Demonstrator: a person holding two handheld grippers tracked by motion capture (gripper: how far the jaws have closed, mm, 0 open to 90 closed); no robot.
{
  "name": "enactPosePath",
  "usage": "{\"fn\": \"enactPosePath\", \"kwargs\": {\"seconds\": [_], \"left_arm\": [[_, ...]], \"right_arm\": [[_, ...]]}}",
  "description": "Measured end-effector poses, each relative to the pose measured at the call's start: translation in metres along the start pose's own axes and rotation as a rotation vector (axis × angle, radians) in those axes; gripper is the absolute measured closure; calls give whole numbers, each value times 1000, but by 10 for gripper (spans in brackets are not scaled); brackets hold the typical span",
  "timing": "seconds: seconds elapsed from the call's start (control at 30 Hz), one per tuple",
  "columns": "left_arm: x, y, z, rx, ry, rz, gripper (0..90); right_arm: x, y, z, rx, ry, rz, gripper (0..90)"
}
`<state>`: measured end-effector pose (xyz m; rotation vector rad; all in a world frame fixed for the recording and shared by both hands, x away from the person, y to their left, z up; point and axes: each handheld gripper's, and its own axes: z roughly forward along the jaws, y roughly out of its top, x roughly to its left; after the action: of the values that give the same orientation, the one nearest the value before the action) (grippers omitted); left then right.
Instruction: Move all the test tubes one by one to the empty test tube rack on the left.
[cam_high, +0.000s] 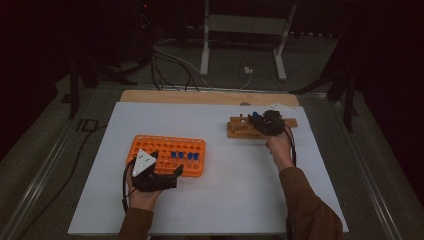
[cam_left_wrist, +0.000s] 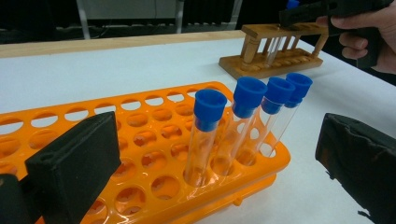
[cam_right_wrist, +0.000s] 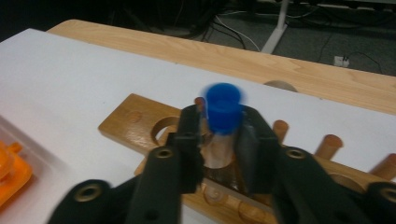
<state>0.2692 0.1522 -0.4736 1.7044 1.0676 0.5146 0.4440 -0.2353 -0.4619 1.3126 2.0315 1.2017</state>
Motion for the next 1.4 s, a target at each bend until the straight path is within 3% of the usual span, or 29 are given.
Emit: {"fn": "enactPosePath", "kwargs": {"seconds": [0.27,0.67,1.1,1.4], "left_arm": [[-1,0,0,1,-2,1,5],[-1,0,1,7,-1,3,6],[-2,-1,1,8,-4,7,6],[-7,1,1,4,-13,19,6]], "right_arm": [[9,1,0,18,-49,-55,773],[9,15,-22,-61,-61,-60,775],[16,36,-57,-130,-27,-97,775],[23,33,-73,-137,34,-88,775]]}}
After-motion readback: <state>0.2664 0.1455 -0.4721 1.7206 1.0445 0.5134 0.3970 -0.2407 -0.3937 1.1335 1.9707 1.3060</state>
